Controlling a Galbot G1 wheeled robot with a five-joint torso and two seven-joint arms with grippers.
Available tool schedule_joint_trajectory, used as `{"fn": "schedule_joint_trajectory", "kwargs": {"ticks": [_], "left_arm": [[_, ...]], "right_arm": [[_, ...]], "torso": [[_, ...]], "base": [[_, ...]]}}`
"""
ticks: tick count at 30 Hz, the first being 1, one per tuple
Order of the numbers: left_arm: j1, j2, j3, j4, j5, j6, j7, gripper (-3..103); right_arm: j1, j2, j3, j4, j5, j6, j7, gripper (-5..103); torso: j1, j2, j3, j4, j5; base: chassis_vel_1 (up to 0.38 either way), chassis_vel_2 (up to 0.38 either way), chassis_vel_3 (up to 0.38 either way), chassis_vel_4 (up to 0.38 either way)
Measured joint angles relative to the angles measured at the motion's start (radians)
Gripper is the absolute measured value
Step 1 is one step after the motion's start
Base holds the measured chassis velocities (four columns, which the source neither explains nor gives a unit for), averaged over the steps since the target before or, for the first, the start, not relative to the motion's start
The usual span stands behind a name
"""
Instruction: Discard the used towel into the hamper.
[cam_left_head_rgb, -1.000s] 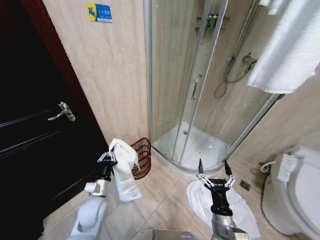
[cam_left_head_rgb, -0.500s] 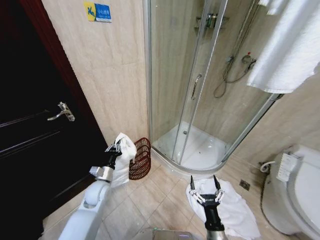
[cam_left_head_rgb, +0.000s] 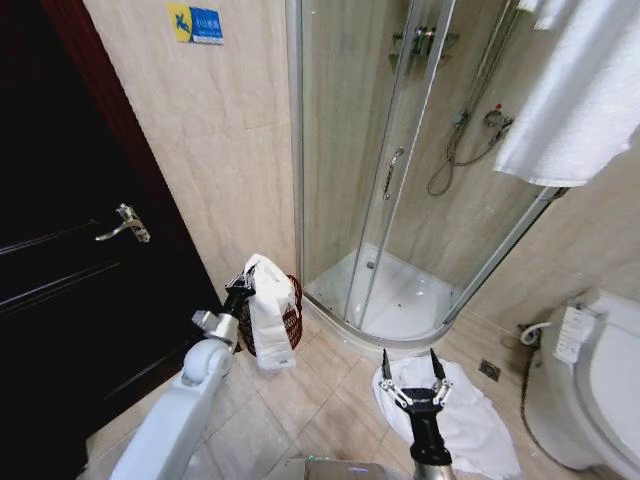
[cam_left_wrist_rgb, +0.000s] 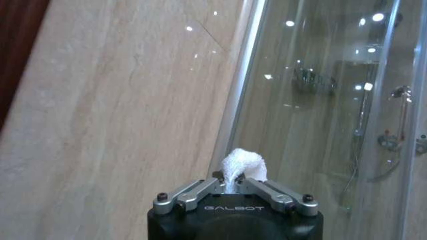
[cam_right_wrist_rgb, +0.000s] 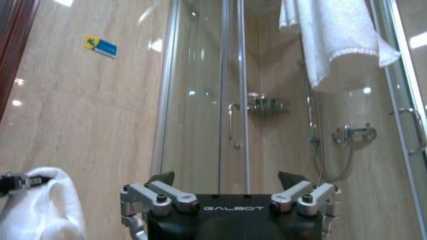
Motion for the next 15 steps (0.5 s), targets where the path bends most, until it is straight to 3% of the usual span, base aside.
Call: {"fn": "schedule_joint_trajectory", "kwargs": {"ticks": [7, 15], "left_arm": [[-0.163, 0.001, 0.070, 0.123, -0.039, 0.004, -0.024, 1], [-0.240, -0.002, 0.122, 0.230, -0.046, -0.010, -0.039, 1]], "right_arm": [[0.005, 0.000, 0.007, 0.056, 0.006, -0.028, -0.007, 100], [0.015, 0.000, 0.005, 0.098, 0.018, -0.045, -0.023, 100]], "torso": [[0.000, 0.000, 0.000, -0.0001, 0.0002], [0.000, 0.000, 0.000, 0.0000, 0.0001]], "base": [[0.000, 0.000, 0.000, 0.000], [0.000, 0.000, 0.000, 0.000]]}}
